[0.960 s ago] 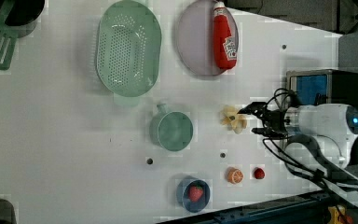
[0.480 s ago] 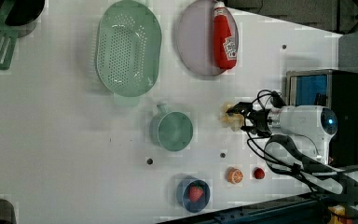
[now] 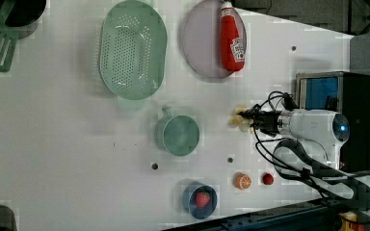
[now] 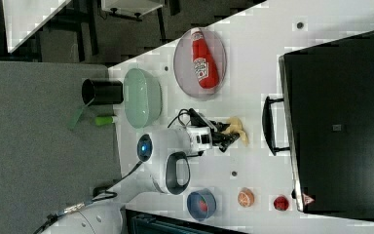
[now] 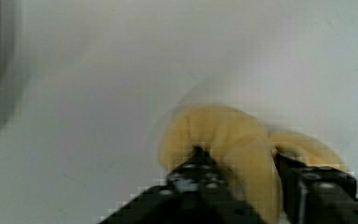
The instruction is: Pick Banana and place it in mug.
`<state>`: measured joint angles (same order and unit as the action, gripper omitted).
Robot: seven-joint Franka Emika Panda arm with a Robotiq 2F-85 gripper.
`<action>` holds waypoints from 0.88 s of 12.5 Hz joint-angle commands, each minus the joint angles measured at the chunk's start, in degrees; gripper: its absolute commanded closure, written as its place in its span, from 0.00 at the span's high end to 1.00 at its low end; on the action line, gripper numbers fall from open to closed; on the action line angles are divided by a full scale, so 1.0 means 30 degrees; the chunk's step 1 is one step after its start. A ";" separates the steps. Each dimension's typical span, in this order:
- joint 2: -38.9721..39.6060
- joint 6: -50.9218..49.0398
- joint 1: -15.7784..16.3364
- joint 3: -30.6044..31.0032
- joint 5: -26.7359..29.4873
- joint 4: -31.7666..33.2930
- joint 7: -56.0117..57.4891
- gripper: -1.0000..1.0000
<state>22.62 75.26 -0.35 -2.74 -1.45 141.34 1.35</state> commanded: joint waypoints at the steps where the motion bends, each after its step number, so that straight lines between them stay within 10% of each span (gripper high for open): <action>1: -0.0764 -0.0310 0.0112 0.0031 0.0209 0.0290 0.0659 0.34; 11: -0.9776 -1.2406 -0.0048 0.0003 0.0345 -0.2370 0.0165 0.34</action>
<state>-3.14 40.85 -0.29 -3.06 0.42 136.19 1.70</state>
